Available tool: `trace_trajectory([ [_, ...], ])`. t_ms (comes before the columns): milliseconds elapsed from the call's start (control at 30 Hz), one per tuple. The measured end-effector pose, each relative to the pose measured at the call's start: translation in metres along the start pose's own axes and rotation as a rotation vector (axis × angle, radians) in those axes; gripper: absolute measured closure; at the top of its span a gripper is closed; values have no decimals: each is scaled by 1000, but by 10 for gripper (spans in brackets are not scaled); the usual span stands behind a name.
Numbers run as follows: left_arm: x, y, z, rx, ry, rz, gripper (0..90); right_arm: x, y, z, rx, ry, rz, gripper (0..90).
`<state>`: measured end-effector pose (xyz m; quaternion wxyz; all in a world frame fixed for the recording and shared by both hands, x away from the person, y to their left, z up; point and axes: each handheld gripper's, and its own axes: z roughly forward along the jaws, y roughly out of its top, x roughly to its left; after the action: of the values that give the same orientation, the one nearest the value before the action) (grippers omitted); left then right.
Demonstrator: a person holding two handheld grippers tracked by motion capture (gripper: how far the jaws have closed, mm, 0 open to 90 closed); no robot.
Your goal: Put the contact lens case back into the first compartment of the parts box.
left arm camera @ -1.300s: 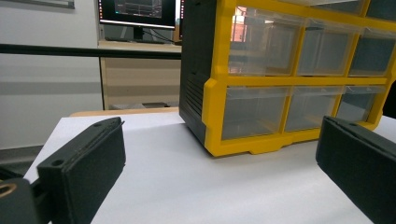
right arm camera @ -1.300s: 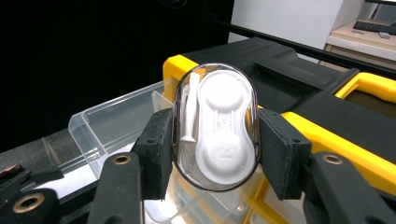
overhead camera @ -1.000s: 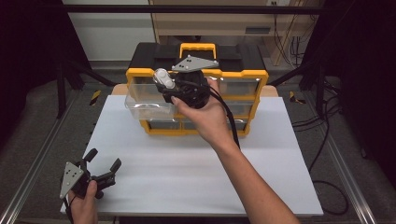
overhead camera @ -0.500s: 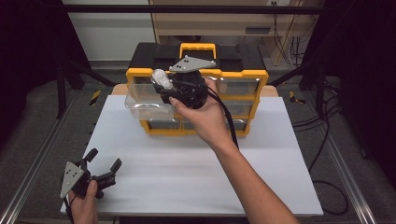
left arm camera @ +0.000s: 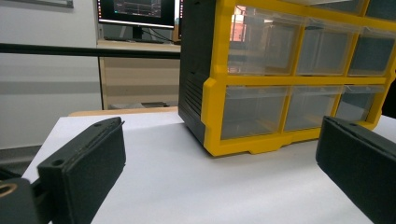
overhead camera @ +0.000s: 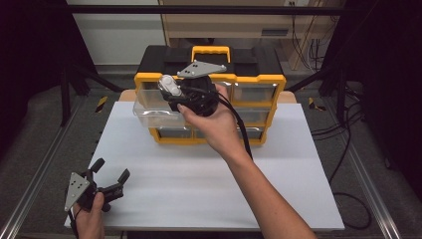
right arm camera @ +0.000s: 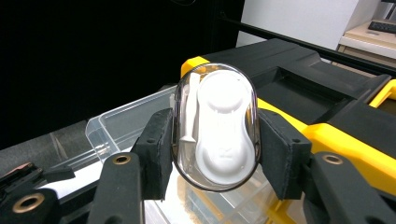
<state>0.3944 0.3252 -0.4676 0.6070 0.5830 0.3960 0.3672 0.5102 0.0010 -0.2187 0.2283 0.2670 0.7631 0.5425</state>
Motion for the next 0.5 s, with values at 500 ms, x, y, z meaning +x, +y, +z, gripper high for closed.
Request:
trace_trajectory([
  [500, 1, 0, 0, -2, 1, 0, 11, 5, 1, 5, 6, 8, -4, 490],
])
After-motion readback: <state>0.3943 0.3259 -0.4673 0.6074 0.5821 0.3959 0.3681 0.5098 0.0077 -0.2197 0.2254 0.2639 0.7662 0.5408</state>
